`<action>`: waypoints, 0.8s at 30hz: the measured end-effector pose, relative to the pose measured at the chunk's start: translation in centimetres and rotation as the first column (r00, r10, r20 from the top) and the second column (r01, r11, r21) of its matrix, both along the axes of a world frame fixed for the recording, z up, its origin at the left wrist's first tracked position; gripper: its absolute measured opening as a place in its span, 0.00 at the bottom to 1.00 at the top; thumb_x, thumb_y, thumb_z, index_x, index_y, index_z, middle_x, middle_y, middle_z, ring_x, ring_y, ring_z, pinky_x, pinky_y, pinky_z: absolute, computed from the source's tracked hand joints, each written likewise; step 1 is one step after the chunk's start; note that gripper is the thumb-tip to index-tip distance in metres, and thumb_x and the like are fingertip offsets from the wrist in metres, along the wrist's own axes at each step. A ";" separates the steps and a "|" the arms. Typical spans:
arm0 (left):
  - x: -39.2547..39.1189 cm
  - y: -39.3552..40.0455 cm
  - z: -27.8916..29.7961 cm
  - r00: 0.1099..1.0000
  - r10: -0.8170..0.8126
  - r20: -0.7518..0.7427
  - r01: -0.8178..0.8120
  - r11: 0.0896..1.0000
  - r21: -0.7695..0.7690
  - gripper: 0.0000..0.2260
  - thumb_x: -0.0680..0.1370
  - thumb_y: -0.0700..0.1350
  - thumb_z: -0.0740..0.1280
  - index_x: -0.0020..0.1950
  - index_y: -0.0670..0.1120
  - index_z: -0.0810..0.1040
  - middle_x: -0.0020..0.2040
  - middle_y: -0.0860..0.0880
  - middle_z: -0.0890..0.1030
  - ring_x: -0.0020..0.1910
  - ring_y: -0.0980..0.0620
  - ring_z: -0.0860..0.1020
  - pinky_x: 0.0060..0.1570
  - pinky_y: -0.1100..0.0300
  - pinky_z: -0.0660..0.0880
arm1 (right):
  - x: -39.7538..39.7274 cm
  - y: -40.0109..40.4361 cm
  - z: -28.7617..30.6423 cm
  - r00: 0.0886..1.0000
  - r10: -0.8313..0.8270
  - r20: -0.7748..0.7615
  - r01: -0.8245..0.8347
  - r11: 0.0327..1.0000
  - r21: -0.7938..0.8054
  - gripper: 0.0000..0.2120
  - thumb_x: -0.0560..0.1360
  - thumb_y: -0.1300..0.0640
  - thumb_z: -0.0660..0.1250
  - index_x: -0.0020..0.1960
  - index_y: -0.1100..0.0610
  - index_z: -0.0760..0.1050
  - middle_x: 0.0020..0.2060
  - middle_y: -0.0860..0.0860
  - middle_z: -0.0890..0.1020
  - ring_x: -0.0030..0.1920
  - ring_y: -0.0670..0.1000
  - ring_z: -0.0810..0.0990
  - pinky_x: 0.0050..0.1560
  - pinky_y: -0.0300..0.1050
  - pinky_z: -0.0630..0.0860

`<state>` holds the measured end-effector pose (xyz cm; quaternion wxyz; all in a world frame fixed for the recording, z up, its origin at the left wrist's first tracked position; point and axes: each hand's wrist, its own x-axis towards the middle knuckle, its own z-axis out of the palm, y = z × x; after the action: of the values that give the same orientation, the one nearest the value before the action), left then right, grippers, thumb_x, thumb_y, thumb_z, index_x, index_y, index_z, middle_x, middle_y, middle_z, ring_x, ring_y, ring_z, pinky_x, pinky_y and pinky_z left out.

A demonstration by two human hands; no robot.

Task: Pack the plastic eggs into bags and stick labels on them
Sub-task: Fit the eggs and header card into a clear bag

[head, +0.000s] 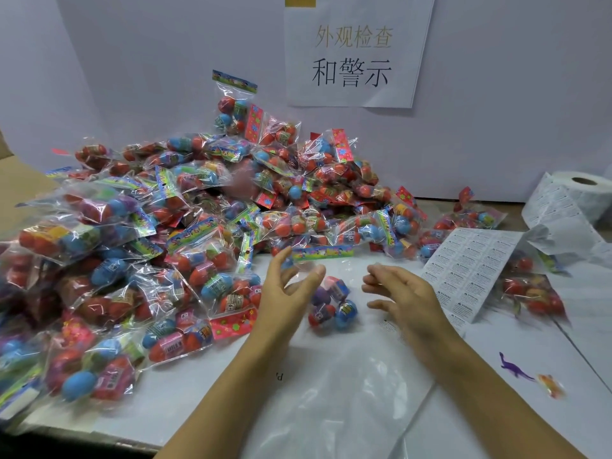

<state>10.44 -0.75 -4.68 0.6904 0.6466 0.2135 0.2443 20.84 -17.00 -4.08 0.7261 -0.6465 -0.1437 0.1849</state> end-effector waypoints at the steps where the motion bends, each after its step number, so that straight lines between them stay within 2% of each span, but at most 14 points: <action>1: -0.1 0.0 -0.1 1.000 -0.007 -0.013 0.009 0.995 0.100 0.40 0.69 0.62 0.76 0.78 0.64 0.62 0.74 0.52 0.70 0.67 0.55 0.75 0.62 0.57 0.75 | 0.2 -0.2 0.2 0.999 -0.022 -0.024 0.023 0.999 0.034 0.13 0.76 0.47 0.70 0.49 0.57 0.84 0.43 0.52 0.87 0.48 0.51 0.86 0.39 0.40 0.80; 3: -0.2 -0.2 -0.4 1.000 -0.020 -0.019 0.025 0.947 0.322 0.44 0.69 0.66 0.76 0.79 0.70 0.53 0.81 0.57 0.57 0.76 0.56 0.62 0.73 0.55 0.64 | 0.4 -0.5 0.7 0.997 -0.053 -0.058 0.059 0.993 0.106 0.18 0.76 0.44 0.68 0.50 0.60 0.83 0.42 0.54 0.87 0.45 0.51 0.86 0.39 0.41 0.81; 5: -0.2 -0.6 -0.3 1.000 0.003 0.005 -0.004 0.878 0.479 0.42 0.68 0.68 0.72 0.75 0.77 0.50 0.83 0.61 0.48 0.81 0.60 0.51 0.75 0.57 0.55 | 0.6 -0.7 1.2 0.994 -0.081 -0.076 0.093 0.980 0.176 0.22 0.74 0.41 0.67 0.50 0.61 0.83 0.40 0.55 0.86 0.42 0.51 0.86 0.39 0.41 0.81; 6: -0.2 -0.8 -0.2 0.999 0.023 0.036 -0.038 0.844 0.535 0.41 0.69 0.67 0.72 0.75 0.77 0.51 0.83 0.62 0.46 0.82 0.61 0.48 0.75 0.59 0.52 | 0.7 -0.8 1.3 0.992 -0.096 -0.081 0.110 0.974 0.197 0.23 0.74 0.41 0.67 0.49 0.62 0.83 0.39 0.55 0.86 0.42 0.50 0.86 0.38 0.41 0.81; 8: -0.2 -1.0 -0.3 0.989 0.012 0.144 -0.103 0.762 0.639 0.36 0.72 0.61 0.73 0.78 0.62 0.64 0.83 0.56 0.56 0.82 0.58 0.53 0.77 0.64 0.54 | 0.9 -0.9 1.4 0.988 -0.119 -0.095 0.137 0.966 0.221 0.20 0.78 0.44 0.64 0.48 0.62 0.82 0.38 0.55 0.85 0.40 0.50 0.85 0.37 0.41 0.81; 10: -0.3 -1.6 -0.6 0.969 -0.116 0.219 -0.090 0.660 0.746 0.24 0.75 0.57 0.73 0.67 0.48 0.79 0.73 0.50 0.74 0.75 0.54 0.68 0.74 0.56 0.66 | 1.2 -0.9 1.3 0.985 -0.125 -0.116 0.149 0.960 0.237 0.19 0.82 0.47 0.62 0.47 0.62 0.82 0.37 0.55 0.85 0.39 0.50 0.85 0.36 0.40 0.80; 12: -0.4 -2.6 -1.2 0.968 -0.209 0.142 -0.032 0.454 0.890 0.18 0.76 0.58 0.71 0.56 0.45 0.85 0.64 0.48 0.79 0.65 0.48 0.75 0.65 0.50 0.74 | 1.3 -1.0 1.2 0.988 -0.122 -0.098 0.140 0.970 0.200 0.17 0.83 0.50 0.61 0.48 0.61 0.82 0.37 0.54 0.85 0.40 0.50 0.85 0.37 0.40 0.79; 14: 0.0 -3.5 -1.7 0.986 -0.148 -0.077 0.104 0.187 0.977 0.23 0.77 0.63 0.67 0.56 0.45 0.85 0.68 0.46 0.77 0.67 0.42 0.72 0.66 0.48 0.72 | 1.5 -1.2 1.1 0.993 -0.113 -0.034 0.115 0.988 0.100 0.14 0.84 0.55 0.60 0.49 0.59 0.82 0.39 0.52 0.86 0.45 0.52 0.85 0.40 0.42 0.79; 15: 0.1 -3.8 -1.9 0.977 -0.088 -0.192 0.201 0.116 0.973 0.26 0.78 0.65 0.64 0.60 0.45 0.84 0.74 0.46 0.72 0.71 0.41 0.68 0.69 0.46 0.68 | 1.6 -1.3 1.0 0.995 -0.099 0.013 0.099 0.995 0.031 0.12 0.83 0.59 0.60 0.50 0.58 0.83 0.41 0.51 0.87 0.48 0.52 0.85 0.42 0.42 0.79; 16: 0.1 -3.9 -1.9 0.960 -0.043 -0.278 0.281 0.084 0.956 0.28 0.78 0.67 0.62 0.64 0.46 0.82 0.78 0.47 0.66 0.74 0.42 0.62 0.71 0.45 0.62 | 1.6 -1.4 0.9 0.994 -0.070 0.080 0.075 0.995 -0.060 0.11 0.82 0.62 0.60 0.52 0.57 0.82 0.43 0.50 0.87 0.51 0.51 0.85 0.45 0.42 0.78; 18: 0.0 -3.9 -1.9 0.942 -0.050 -0.333 0.335 0.067 0.940 0.27 0.79 0.67 0.60 0.64 0.48 0.81 0.82 0.48 0.59 0.75 0.45 0.54 0.72 0.47 0.56 | 1.7 -1.7 0.7 0.957 0.063 0.283 0.034 0.945 -0.326 0.16 0.79 0.68 0.59 0.57 0.53 0.80 0.48 0.46 0.86 0.55 0.47 0.83 0.51 0.38 0.74; 19: -0.2 -3.9 -1.8 0.941 -0.074 -0.331 0.336 0.061 0.940 0.25 0.79 0.66 0.60 0.62 0.49 0.82 0.82 0.48 0.59 0.75 0.46 0.53 0.72 0.48 0.55 | 1.6 -1.8 0.6 0.913 0.179 0.366 0.016 0.882 -0.470 0.20 0.78 0.70 0.59 0.60 0.51 0.79 0.50 0.44 0.85 0.56 0.46 0.81 0.52 0.34 0.73; 21: -0.5 -3.9 -1.6 0.938 -0.103 -0.332 0.340 0.071 0.938 0.22 0.80 0.64 0.60 0.61 0.51 0.83 0.82 0.49 0.59 0.75 0.47 0.52 0.71 0.50 0.53 | 1.5 -2.1 0.5 0.827 0.389 0.407 -0.024 0.746 -0.665 0.23 0.77 0.70 0.59 0.65 0.50 0.77 0.53 0.44 0.83 0.57 0.47 0.80 0.55 0.32 0.73; 24: -0.7 -3.7 -1.3 0.930 -0.115 -0.349 0.361 0.110 0.926 0.22 0.80 0.65 0.62 0.63 0.52 0.83 0.82 0.51 0.58 0.77 0.47 0.52 0.72 0.52 0.53 | 1.6 -2.4 0.6 0.757 0.521 0.393 -0.016 0.617 -0.787 0.26 0.76 0.68 0.59 0.69 0.48 0.75 0.53 0.42 0.81 0.60 0.50 0.74 0.66 0.47 0.72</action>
<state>9.72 -4.47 -5.94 0.1105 0.9823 -0.0392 0.1459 22.44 -19.38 -3.48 0.2753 -0.8761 -0.3738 0.1301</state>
